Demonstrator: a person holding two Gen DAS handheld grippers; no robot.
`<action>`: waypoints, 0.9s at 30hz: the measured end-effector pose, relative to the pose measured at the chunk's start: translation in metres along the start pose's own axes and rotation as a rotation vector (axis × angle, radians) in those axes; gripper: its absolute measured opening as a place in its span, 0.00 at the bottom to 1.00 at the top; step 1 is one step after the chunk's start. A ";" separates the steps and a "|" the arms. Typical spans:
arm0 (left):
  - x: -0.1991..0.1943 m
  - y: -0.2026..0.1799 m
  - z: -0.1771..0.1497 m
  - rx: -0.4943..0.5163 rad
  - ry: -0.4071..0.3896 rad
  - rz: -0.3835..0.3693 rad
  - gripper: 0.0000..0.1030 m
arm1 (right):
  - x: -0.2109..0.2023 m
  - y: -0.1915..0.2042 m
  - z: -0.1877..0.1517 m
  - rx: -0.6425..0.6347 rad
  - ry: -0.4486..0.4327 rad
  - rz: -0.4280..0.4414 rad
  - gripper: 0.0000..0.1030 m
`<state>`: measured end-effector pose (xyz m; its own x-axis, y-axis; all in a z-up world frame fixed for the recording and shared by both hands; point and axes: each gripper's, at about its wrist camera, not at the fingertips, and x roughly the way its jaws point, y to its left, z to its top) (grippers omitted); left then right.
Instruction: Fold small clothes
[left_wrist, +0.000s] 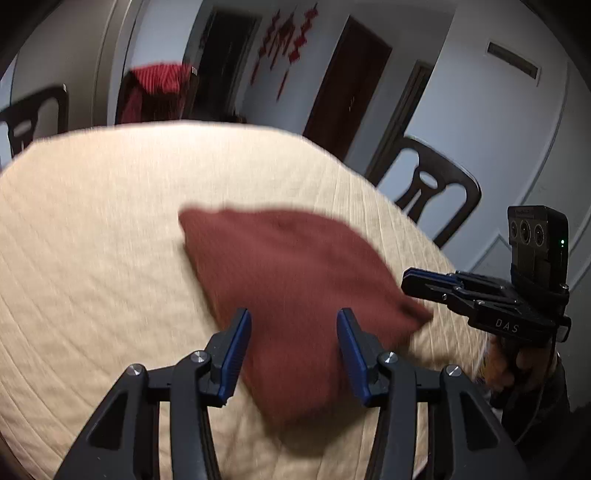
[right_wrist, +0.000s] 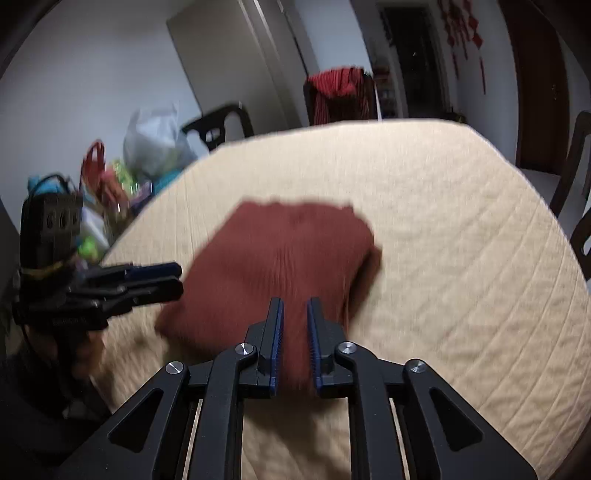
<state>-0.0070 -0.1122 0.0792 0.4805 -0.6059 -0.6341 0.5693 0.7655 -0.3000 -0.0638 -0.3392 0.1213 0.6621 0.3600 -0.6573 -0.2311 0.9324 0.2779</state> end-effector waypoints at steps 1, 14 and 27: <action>0.001 -0.002 0.007 0.005 -0.015 0.006 0.50 | 0.002 -0.001 0.004 0.011 -0.004 -0.003 0.13; 0.034 0.005 0.008 0.002 0.023 0.101 0.51 | 0.036 -0.014 0.015 0.072 0.054 -0.042 0.13; 0.006 0.013 -0.025 -0.043 0.032 0.115 0.58 | 0.015 0.012 -0.026 -0.026 0.088 -0.021 0.14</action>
<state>-0.0140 -0.1006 0.0536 0.5190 -0.5071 -0.6881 0.4823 0.8384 -0.2540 -0.0752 -0.3213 0.0963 0.6020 0.3409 -0.7220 -0.2371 0.9398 0.2460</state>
